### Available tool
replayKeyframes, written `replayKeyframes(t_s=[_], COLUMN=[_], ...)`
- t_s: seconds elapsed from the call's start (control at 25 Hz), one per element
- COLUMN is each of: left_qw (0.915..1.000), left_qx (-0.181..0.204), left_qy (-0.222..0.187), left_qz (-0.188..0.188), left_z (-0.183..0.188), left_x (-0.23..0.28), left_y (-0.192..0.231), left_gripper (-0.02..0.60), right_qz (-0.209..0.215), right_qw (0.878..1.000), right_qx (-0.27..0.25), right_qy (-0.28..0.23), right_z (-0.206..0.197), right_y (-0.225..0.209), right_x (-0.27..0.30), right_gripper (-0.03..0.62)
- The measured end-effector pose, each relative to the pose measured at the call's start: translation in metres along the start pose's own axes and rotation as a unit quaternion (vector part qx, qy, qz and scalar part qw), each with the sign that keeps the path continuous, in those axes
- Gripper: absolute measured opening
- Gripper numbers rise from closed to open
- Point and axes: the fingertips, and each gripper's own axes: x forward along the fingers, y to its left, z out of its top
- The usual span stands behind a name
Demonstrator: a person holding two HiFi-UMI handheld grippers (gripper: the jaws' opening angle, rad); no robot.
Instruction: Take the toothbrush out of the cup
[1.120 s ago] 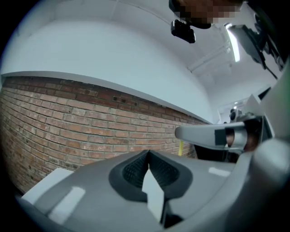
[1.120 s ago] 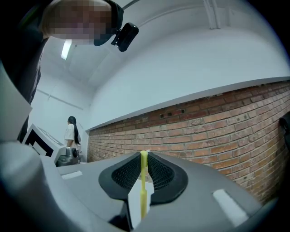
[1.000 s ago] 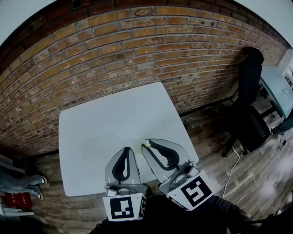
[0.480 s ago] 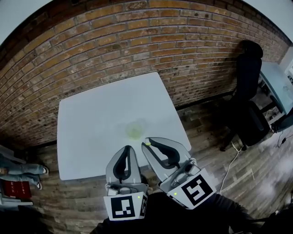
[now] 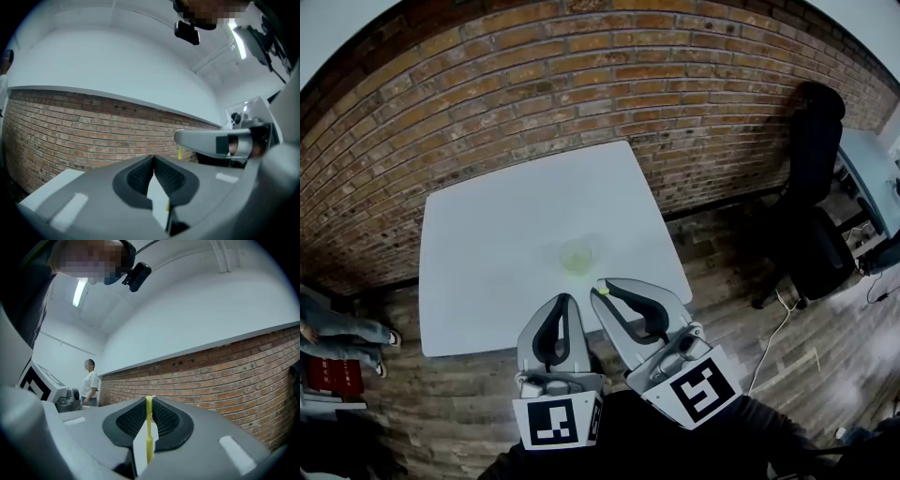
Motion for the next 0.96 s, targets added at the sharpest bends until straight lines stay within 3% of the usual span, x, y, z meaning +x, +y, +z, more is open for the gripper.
replayKeyframes(t_s=[0.96], left_qw=[0.9999], left_qx=[0.012], left_qy=[-0.004], left_qz=[0.0], left_z=[0.007], left_x=[0.005], left_y=[-0.017], left_gripper=[0.008], right_qz=[-0.002], right_qw=[1.0], right_qx=[0.01], right_qy=[-0.012], right_z=[0.006], right_y=[-0.018], right_x=[-0.012], right_gripper=[0.04])
